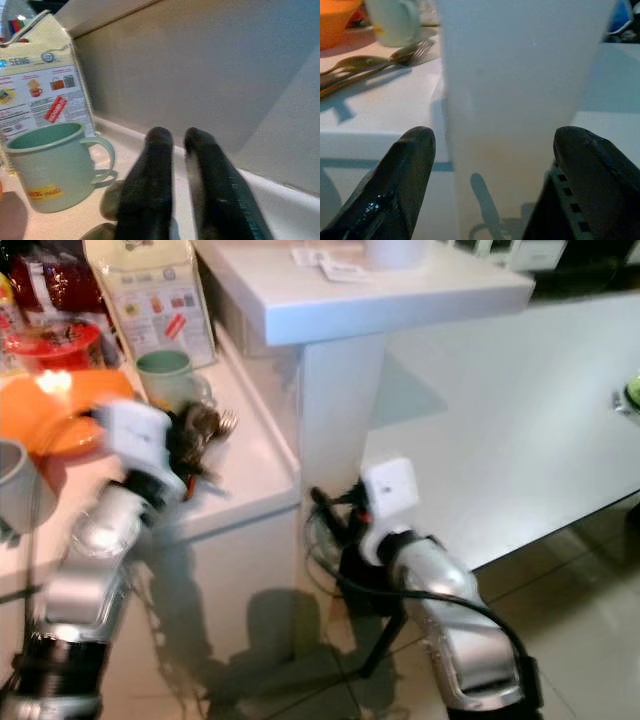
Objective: Setting the table
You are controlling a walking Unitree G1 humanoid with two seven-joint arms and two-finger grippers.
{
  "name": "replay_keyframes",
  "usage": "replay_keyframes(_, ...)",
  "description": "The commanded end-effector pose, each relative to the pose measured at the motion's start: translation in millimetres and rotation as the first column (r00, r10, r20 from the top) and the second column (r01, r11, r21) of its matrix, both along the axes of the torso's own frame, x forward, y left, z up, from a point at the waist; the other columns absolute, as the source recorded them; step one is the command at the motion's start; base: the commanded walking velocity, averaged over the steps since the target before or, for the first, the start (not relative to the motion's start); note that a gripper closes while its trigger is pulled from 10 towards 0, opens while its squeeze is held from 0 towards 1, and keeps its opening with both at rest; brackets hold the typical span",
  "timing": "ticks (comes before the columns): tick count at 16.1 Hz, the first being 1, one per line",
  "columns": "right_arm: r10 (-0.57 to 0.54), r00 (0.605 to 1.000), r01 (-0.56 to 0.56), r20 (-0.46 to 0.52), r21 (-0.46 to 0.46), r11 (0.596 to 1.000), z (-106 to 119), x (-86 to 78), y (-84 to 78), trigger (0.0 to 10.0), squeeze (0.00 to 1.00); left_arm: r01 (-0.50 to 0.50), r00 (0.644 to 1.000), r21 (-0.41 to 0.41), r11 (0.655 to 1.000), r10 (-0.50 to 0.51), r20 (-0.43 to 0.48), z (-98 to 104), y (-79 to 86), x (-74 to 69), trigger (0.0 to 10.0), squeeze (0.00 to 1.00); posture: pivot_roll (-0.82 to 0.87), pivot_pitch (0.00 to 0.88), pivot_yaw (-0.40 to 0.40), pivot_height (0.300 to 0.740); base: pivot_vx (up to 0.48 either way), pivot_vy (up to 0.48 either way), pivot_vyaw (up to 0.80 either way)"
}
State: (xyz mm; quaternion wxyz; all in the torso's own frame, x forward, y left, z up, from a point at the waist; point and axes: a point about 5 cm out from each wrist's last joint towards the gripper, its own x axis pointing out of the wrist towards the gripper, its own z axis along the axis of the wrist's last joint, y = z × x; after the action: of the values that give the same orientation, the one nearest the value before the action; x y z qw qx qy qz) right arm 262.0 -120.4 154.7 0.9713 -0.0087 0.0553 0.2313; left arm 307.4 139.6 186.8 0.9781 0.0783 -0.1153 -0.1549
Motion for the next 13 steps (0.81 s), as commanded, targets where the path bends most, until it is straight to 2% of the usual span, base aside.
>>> replay_keyframes(1, 0.041, 0.999, -0.042, 0.031, 0.03, 0.999, 8, -4.1, 7.4, 10.0, 0.0, -0.003, 1.0, -0.006, 1.0, 0.003, -0.002, 4, 11.5, -3.6, 10.0, 1.0, -0.02, 0.0, -0.013, 0.74, 0.0, 0.0, 0.0)
replay_keyframes(5, 0.032, 0.999, -0.033, 0.03, 0.037, 0.999, 8, -6.5, 4.2, 10.0, 0.0, 0.042, 0.998, 0.015, 0.999, -0.041, -0.053, 3, 10.6, -4.6, 10.0, 1.0, -0.02, 0.0, -0.01, 0.74, 0.0, 0.0, 0.0)
replay_keyframes(7, 0.038, 0.999, -0.039, 0.03, 0.038, 0.999, 9, -6.8, 2.8, 10.0, 0.0, 0.07, 0.99, 0.055, 0.996, -0.062, -0.127, 0, 11.2, -1.9, 10.0, 1.0, -0.02, 0.0, -0.011, 0.74, 0.0, 0.0, 0.0)
replay_keyframes(9, 0.056, 0.998, -0.057, 0.029, 0.03, 0.998, 9, -6.5, 2.6, 10.0, 0.0, 0.095, 0.98, 0.04, 0.995, -0.086, -0.179, 0, 9.9, 2.6, 10.0, 1.0, -0.02, 0.0, -0.015, 0.74, 0.0, 0.0, 0.0)
replay_keyframes(11, 0.098, 0.995, -0.098, 0.023, 0.011, 0.995, 9, -6.7, 3.8, 10.0, 0.0, 0.09, 0.962, 0.03, 0.996, -0.079, -0.261, -3, 12.3, 13.5, 10.0, 1.0, -0.02, 0.0, -0.018, 0.74, 0.0, 0.0, 0.0)
replay_keyframes(13, 0.128, 0.991, -0.128, 0.022, 0.0, 0.992, 9, -7.4, 5.0, 10.0, 0.0, -0.009, 0.961, 0.008, 1.0, 0.011, -0.278, 1, 21.4, 32.0, 10.0, 1.0, -0.02, 0.0, -0.02, 0.74, 0.0, 0.0, 0.0)
